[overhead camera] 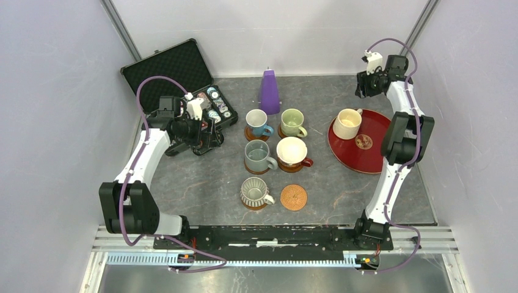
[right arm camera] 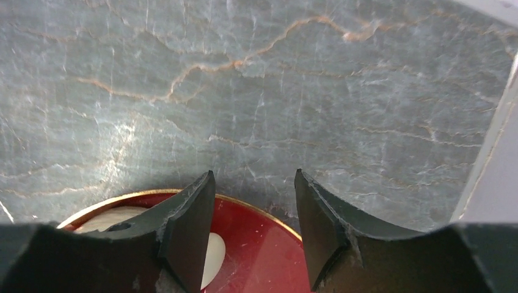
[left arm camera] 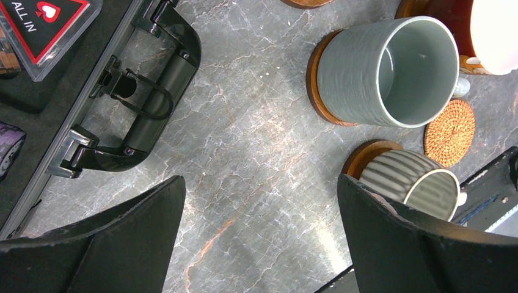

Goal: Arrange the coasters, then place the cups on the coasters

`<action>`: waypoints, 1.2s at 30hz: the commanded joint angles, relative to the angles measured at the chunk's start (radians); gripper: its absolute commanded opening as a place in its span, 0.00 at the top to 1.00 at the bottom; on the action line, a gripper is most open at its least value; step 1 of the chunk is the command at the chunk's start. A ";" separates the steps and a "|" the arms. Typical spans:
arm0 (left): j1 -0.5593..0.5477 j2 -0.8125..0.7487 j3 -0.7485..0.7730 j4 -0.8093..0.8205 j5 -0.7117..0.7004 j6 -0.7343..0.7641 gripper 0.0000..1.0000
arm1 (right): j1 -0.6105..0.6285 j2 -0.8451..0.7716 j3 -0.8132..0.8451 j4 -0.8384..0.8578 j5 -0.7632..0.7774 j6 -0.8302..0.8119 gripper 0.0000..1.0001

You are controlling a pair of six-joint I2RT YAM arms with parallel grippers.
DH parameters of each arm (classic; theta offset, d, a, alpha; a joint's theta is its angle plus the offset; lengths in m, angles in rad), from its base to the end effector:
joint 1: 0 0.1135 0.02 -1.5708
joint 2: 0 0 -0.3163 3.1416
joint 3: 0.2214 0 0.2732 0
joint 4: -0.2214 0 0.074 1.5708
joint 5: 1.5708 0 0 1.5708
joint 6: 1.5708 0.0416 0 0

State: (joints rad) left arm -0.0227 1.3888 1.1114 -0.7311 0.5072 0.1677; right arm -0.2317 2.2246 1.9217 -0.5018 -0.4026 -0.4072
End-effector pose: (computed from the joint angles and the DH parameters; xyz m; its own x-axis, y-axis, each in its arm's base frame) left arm 0.2938 -0.0269 0.3159 -0.7874 0.1638 -0.5942 0.4160 0.8526 -0.3162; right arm 0.5512 -0.1133 0.2614 -0.6230 -0.2274 -0.7485 -0.3265 0.9451 -0.0153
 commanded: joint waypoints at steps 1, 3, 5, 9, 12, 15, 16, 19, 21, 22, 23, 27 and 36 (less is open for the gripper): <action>0.006 0.001 0.024 0.006 0.009 0.023 0.00 | -0.002 -0.048 -0.075 -0.026 0.014 -0.089 0.43; 0.006 -0.005 0.025 0.004 0.008 0.024 0.00 | -0.014 -0.071 -0.097 -0.038 0.015 -0.097 0.43; 0.006 -0.010 0.023 0.007 0.007 0.025 0.00 | -0.033 -0.088 -0.097 -0.064 0.006 -0.102 0.44; 0.006 -0.016 0.021 0.007 0.000 0.026 0.00 | -0.062 -0.115 -0.118 -0.145 -0.024 -0.141 0.45; 0.006 -0.020 0.018 0.007 0.005 0.028 0.00 | -0.094 -0.166 -0.182 -0.186 -0.074 -0.175 0.46; 0.006 -0.022 0.019 0.007 0.008 0.026 0.00 | -0.113 -0.235 -0.275 -0.221 -0.121 -0.241 0.45; 0.007 -0.021 0.019 0.007 0.011 0.025 0.00 | -0.117 -0.255 -0.307 -0.239 -0.136 -0.278 0.44; 0.007 -0.019 0.022 0.007 0.018 0.023 0.00 | -0.120 -0.288 -0.355 -0.312 -0.166 -0.356 0.44; 0.007 -0.020 0.023 0.002 0.017 0.023 0.00 | -0.136 -0.304 -0.361 -0.362 -0.191 -0.388 0.44; 0.007 -0.022 0.022 0.001 0.016 0.025 0.00 | -0.146 -0.314 -0.359 -0.382 -0.202 -0.401 0.43; 0.007 -0.024 0.020 0.001 0.014 0.027 0.00 | -0.163 -0.325 -0.357 -0.401 -0.215 -0.419 0.42; 0.007 -0.025 0.018 0.003 0.015 0.028 0.00 | -0.221 -0.358 -0.318 -0.475 -0.213 -0.523 0.37; 0.007 -0.011 0.019 0.007 0.038 0.021 0.00 | -0.195 -0.483 -0.452 -0.492 -0.153 -0.665 0.15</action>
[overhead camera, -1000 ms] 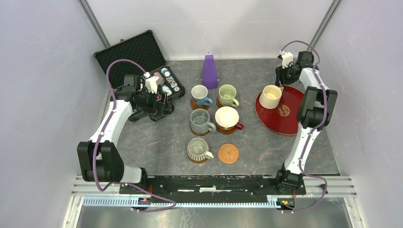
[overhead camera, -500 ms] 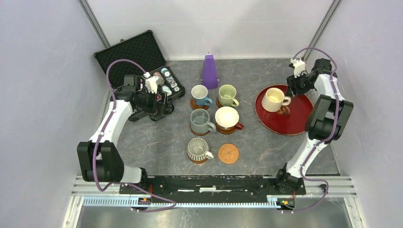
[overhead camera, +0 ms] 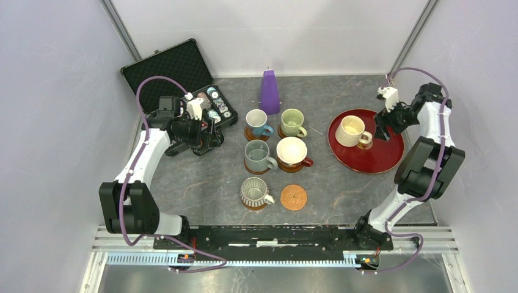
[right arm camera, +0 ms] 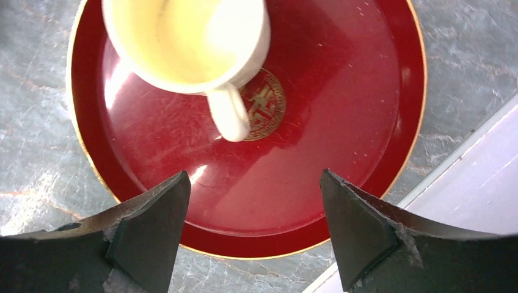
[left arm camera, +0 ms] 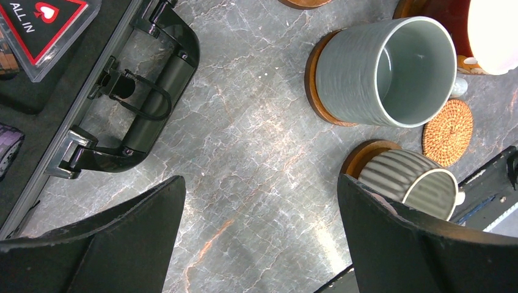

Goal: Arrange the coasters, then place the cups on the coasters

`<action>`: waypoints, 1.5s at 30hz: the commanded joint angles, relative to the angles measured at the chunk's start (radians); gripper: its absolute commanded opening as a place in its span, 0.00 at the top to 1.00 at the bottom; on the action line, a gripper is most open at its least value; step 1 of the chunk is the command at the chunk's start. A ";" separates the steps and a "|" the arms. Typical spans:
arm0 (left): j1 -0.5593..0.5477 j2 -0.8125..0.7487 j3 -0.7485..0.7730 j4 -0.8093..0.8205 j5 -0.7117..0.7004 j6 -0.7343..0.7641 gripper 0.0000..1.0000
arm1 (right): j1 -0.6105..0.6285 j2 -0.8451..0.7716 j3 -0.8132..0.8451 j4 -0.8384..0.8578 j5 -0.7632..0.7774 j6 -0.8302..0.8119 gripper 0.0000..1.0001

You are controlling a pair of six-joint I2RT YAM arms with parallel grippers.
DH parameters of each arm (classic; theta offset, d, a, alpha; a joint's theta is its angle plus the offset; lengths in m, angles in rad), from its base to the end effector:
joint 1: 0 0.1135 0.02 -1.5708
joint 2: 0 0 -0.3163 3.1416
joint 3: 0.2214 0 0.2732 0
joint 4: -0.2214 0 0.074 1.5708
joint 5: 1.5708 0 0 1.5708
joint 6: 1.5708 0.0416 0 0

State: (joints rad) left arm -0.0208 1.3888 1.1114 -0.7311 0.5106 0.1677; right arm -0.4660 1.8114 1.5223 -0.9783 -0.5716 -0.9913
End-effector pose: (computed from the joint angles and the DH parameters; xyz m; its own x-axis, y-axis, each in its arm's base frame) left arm 0.2938 -0.0264 0.3160 -0.7875 0.1620 -0.5947 0.4159 0.8517 -0.3187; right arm 0.3679 -0.1599 0.2982 -0.6623 -0.4546 -0.5956 -0.5855 0.8100 0.0327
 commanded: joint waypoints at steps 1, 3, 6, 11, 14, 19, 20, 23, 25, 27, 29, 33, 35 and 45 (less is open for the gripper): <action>0.005 -0.010 0.019 0.006 0.033 0.020 0.00 | 0.050 -0.070 -0.061 -0.009 0.024 -0.077 0.15; 0.005 -0.015 0.019 0.006 0.033 0.021 0.00 | 0.074 -0.062 -0.069 -0.003 0.039 -0.069 0.14; 0.005 -0.020 0.018 0.007 0.032 0.021 0.00 | 0.113 -0.045 -0.081 0.027 0.082 -0.054 0.14; 0.005 -0.025 0.018 0.002 0.029 0.021 0.00 | 0.178 -0.025 -0.133 0.117 0.194 -0.052 0.18; 0.005 -0.025 0.018 0.003 0.027 0.021 0.00 | 0.202 -0.003 -0.160 0.145 0.223 -0.050 0.23; 0.006 -0.023 0.019 0.004 0.031 0.018 0.00 | 0.211 0.035 -0.189 0.193 0.209 -0.021 0.32; 0.005 -0.023 0.019 0.004 0.031 0.019 0.00 | 0.211 0.038 -0.200 0.208 0.204 -0.018 0.33; 0.006 -0.030 0.018 0.003 0.026 0.020 0.00 | 0.211 0.037 -0.229 0.248 0.194 -0.007 0.40; 0.005 -0.030 0.018 0.002 0.026 0.021 0.00 | 0.211 0.031 -0.246 0.268 0.188 0.002 0.48; 0.005 -0.029 0.018 0.003 0.025 0.021 0.00 | 0.210 0.016 -0.259 0.281 0.178 0.011 0.60; 0.005 -0.029 0.018 0.003 0.024 0.019 0.00 | 0.210 -0.006 -0.272 0.282 0.169 0.015 0.72; 0.006 -0.035 0.016 0.002 0.025 0.018 0.00 | 0.210 -0.082 -0.309 0.267 0.143 0.036 1.00; 0.005 -0.036 0.016 0.003 0.026 0.018 0.00 | 0.209 -0.139 -0.333 0.264 0.113 0.058 1.00; 0.005 -0.048 0.015 0.004 0.039 0.017 0.00 | 0.222 -0.466 -0.405 0.238 -0.052 0.254 1.00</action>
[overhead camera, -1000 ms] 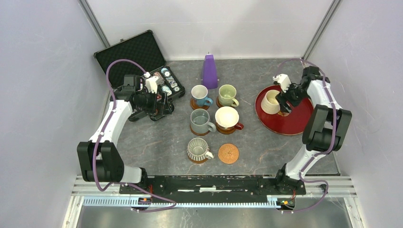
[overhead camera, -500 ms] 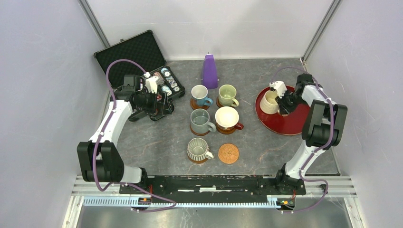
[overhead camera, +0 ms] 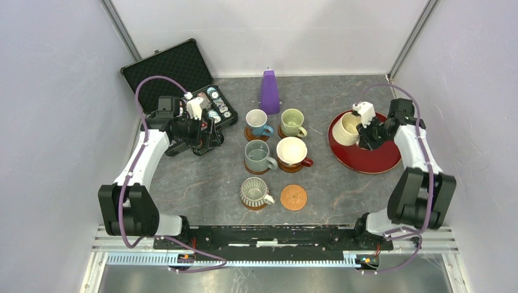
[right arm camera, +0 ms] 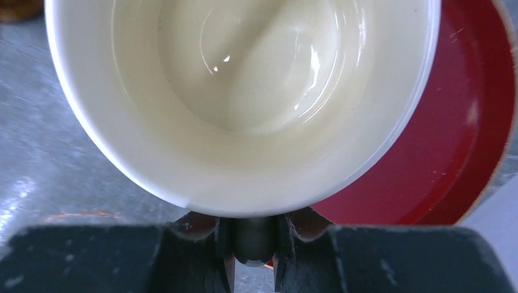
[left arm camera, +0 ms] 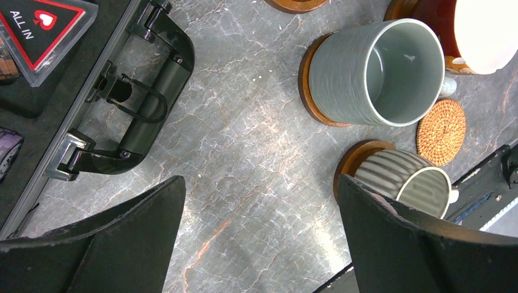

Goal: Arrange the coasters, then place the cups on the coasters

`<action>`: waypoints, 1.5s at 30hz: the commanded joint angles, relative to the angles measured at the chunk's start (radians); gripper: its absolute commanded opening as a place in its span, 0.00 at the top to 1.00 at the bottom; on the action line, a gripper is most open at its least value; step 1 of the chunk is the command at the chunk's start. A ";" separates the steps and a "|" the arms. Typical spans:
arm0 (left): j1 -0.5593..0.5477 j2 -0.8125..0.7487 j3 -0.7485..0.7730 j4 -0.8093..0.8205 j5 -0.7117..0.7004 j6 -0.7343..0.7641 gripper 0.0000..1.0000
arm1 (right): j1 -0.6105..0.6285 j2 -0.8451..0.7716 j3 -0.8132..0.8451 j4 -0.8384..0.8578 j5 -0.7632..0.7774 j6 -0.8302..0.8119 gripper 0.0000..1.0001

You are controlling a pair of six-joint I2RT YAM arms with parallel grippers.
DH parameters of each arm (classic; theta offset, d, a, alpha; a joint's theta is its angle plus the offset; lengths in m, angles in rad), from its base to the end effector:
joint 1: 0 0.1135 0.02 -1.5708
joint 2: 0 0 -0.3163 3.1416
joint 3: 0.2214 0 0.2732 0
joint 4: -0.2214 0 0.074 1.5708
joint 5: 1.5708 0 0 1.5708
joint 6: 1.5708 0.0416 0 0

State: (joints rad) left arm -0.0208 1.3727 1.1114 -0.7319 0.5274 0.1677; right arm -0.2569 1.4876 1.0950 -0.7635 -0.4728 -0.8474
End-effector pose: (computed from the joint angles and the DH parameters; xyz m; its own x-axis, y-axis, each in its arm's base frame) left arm 0.2903 -0.0270 0.3206 -0.7770 0.1604 -0.6087 0.4284 0.8433 -0.3246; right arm 0.3024 -0.0599 0.2805 -0.6225 -0.5264 -0.5791 -0.6312 0.7752 -0.0261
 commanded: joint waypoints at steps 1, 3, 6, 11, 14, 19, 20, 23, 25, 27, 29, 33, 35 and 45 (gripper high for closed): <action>0.005 -0.034 0.015 0.004 0.022 0.017 0.00 | 0.027 -0.166 0.029 0.008 -0.151 0.127 1.00; 0.005 -0.039 0.015 0.005 0.024 0.016 0.00 | 0.059 -0.226 0.043 -0.014 -0.151 0.166 1.00; 0.005 -0.047 0.015 0.008 0.029 0.012 0.00 | 0.133 -0.309 0.038 -0.036 -0.153 0.203 1.00; 0.005 -0.057 0.013 0.011 0.028 0.011 0.00 | 0.312 -0.395 0.008 -0.053 -0.150 0.267 1.00; 0.005 -0.061 0.010 0.011 0.025 0.011 0.00 | 0.425 -0.419 0.007 -0.081 -0.143 0.281 1.00; 0.005 -0.062 0.012 0.011 0.028 0.009 0.00 | 0.630 -0.424 -0.027 -0.158 -0.122 0.254 1.00; 0.005 -0.062 0.013 0.011 0.027 0.007 0.00 | 0.675 -0.426 -0.039 -0.163 -0.113 0.251 1.00; 0.005 -0.061 0.014 0.008 0.025 0.003 0.00 | 0.782 -0.440 -0.095 -0.153 -0.073 0.255 1.00; 0.005 -0.060 0.015 0.006 0.024 0.002 0.00 | 0.835 -0.454 -0.145 -0.133 -0.055 0.266 1.00; 0.006 -0.059 0.016 0.004 0.023 0.002 0.00 | 0.864 -0.466 -0.197 -0.117 -0.046 0.269 1.00; 0.006 -0.058 0.017 0.002 0.020 0.000 0.00 | 0.878 -0.472 -0.241 -0.100 -0.033 0.275 1.00; 0.005 -0.056 0.018 0.002 0.017 -0.002 0.00 | 0.902 -0.484 -0.289 -0.047 0.015 0.289 1.00; 0.005 -0.054 0.018 0.002 0.013 -0.001 0.00 | 0.908 -0.487 -0.314 -0.024 0.041 0.287 1.00; 0.006 -0.041 0.022 0.002 0.016 -0.004 0.00 | 0.926 -0.454 -0.365 0.055 0.109 0.273 1.00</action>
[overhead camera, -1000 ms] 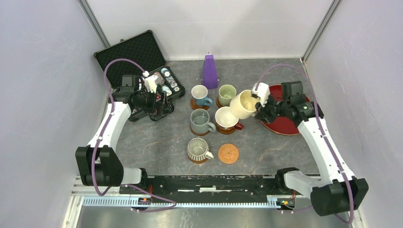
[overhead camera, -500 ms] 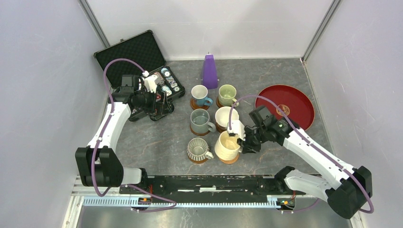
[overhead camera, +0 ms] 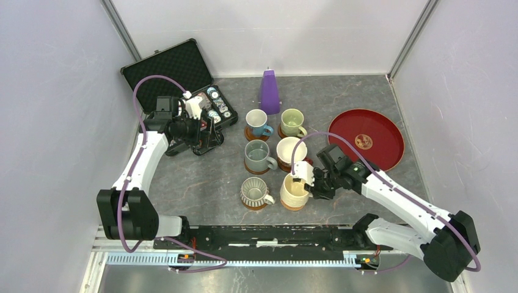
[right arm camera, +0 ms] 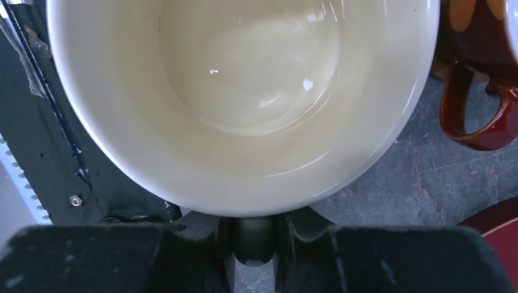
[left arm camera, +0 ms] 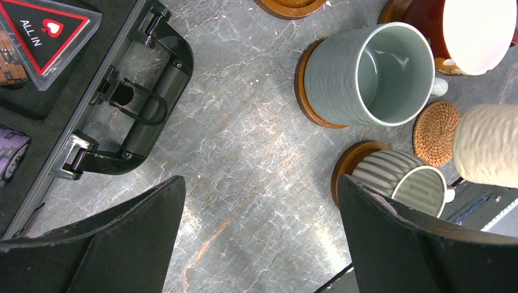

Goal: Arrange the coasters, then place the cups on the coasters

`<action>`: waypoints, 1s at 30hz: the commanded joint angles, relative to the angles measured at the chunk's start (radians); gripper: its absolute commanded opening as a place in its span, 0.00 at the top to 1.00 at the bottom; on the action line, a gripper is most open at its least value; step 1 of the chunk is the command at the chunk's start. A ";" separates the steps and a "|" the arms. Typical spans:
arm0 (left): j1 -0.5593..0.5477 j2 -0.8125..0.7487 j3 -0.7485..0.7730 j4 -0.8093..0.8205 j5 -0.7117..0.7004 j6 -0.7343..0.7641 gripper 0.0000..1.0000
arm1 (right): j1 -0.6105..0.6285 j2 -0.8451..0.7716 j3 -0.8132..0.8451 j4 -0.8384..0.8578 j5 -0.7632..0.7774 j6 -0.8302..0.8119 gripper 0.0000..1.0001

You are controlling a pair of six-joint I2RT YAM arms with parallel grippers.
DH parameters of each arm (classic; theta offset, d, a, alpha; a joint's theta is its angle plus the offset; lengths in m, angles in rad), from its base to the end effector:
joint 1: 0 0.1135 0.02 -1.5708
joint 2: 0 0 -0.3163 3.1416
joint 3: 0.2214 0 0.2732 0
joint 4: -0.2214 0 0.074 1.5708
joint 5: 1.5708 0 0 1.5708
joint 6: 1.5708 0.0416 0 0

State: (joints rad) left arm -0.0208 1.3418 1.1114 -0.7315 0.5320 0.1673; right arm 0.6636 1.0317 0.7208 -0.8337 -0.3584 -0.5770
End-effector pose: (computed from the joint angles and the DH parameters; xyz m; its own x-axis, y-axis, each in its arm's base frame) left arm 0.2837 -0.0270 0.3290 -0.7574 0.1593 -0.6333 0.4403 0.8408 -0.3150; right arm 0.1300 0.1202 0.2577 -0.2242 -0.8238 -0.5207 -0.9705 0.2375 0.0422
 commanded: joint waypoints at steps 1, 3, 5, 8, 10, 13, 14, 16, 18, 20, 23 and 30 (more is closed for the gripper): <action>0.005 -0.011 0.022 0.001 0.009 -0.003 0.00 | 0.006 0.009 0.009 0.128 -0.003 -0.001 1.00; 0.005 -0.013 0.022 0.001 0.007 -0.001 0.00 | 0.006 0.027 0.009 0.128 -0.004 -0.014 1.00; 0.005 -0.013 0.021 0.001 0.005 0.000 0.00 | 0.005 0.043 0.012 0.117 -0.014 -0.035 1.00; 0.005 -0.010 0.022 0.004 0.004 0.001 0.00 | 0.005 0.079 0.026 0.084 -0.014 -0.076 1.00; 0.005 -0.009 0.022 0.004 0.005 0.000 0.00 | 0.005 0.095 0.029 0.067 -0.003 -0.088 1.00; 0.005 -0.008 0.019 0.009 0.005 0.000 0.00 | 0.005 0.088 0.027 0.069 -0.002 -0.091 1.00; 0.006 -0.006 0.018 0.009 0.005 0.001 0.00 | 0.005 0.081 0.023 0.074 -0.002 -0.091 1.00; 0.005 -0.006 0.019 0.010 0.005 0.001 0.00 | 0.006 0.080 0.022 0.074 -0.004 -0.096 1.00; 0.005 -0.007 0.020 0.009 0.004 0.001 0.00 | 0.005 0.084 0.024 0.067 -0.014 -0.102 1.00; 0.005 -0.006 0.021 0.009 0.006 -0.001 0.00 | 0.005 0.088 0.025 0.065 -0.019 -0.106 1.00; 0.005 -0.006 0.021 0.009 0.010 -0.002 0.00 | 0.005 0.095 0.025 0.066 -0.021 -0.109 1.00; 0.005 -0.006 0.021 0.009 0.010 -0.001 0.00 | 0.005 0.106 0.023 0.078 -0.008 -0.125 1.00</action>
State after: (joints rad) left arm -0.0208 1.3418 1.1114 -0.7315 0.5320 0.1673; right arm 0.6659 1.1458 0.7155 -0.8093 -0.3309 -0.6788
